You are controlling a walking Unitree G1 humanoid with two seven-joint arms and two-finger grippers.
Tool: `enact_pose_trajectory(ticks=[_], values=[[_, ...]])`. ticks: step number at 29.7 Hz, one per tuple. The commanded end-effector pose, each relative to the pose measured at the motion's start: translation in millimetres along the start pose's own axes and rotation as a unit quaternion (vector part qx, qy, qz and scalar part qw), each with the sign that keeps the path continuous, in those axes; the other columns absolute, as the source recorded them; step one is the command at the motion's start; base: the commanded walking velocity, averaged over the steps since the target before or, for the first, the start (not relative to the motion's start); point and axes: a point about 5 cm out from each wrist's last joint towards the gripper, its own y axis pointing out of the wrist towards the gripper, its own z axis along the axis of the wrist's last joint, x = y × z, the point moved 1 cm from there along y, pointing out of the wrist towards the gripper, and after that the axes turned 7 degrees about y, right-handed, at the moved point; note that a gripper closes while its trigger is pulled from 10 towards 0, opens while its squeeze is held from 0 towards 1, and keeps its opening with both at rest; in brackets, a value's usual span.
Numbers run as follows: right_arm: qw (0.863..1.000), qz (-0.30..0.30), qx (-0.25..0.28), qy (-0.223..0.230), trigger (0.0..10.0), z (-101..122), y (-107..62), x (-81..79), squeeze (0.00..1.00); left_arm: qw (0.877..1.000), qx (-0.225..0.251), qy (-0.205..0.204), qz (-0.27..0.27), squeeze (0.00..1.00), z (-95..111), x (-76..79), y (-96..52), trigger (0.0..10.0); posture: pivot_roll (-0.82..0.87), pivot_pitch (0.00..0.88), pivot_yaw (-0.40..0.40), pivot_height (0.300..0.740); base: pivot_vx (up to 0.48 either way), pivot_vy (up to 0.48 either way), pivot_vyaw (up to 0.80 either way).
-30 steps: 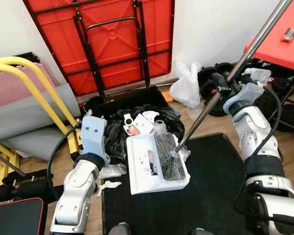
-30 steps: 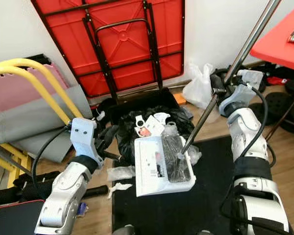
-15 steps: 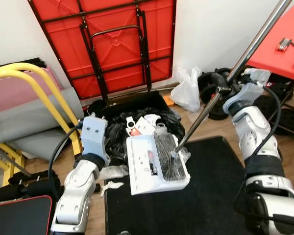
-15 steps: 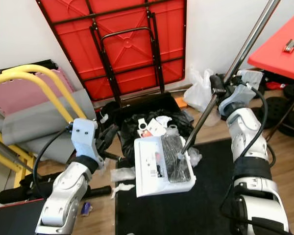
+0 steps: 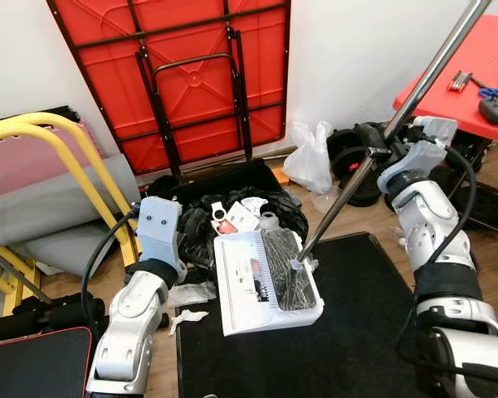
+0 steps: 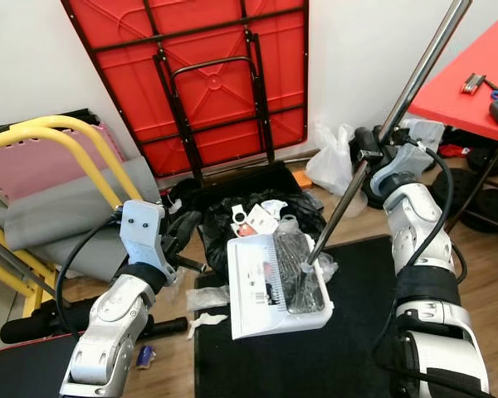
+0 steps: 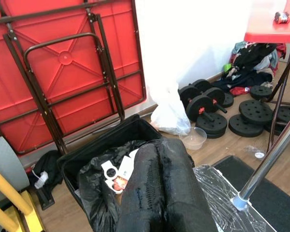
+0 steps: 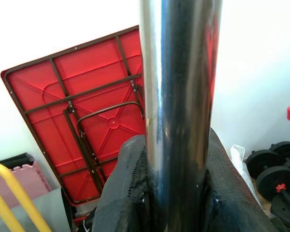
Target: Sweep floor
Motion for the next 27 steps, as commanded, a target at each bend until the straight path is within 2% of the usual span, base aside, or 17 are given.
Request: enact_pose_trajectory(ticks=[1,21,27], values=[[0.999,0.020,0.027,0.011,10.0,10.0,4.4,-9.8,0.00,1.000,-0.004,0.008,0.018,0.00,-2.1,-3.8,-0.5,10.0,-0.15,0.000,0.002,0.740,0.000,0.000,0.00],[1.000,0.019,0.011,0.015,10.0,-0.1,2.3,-10.1,0.00,1.000,-0.002,-0.001,0.024,0.00,-2.4,-5.0,-0.6,10.0,-0.15,0.000,0.001,0.740,0.000,0.000,0.00],[1.000,-0.007,0.002,0.012,10.0,-7.3,2.3,-9.4,0.00,1.000,0.003,0.000,0.023,0.00,-1.3,-5.1,-0.9,10.0,-0.15,0.000,0.000,0.740,0.000,0.000,0.00]])
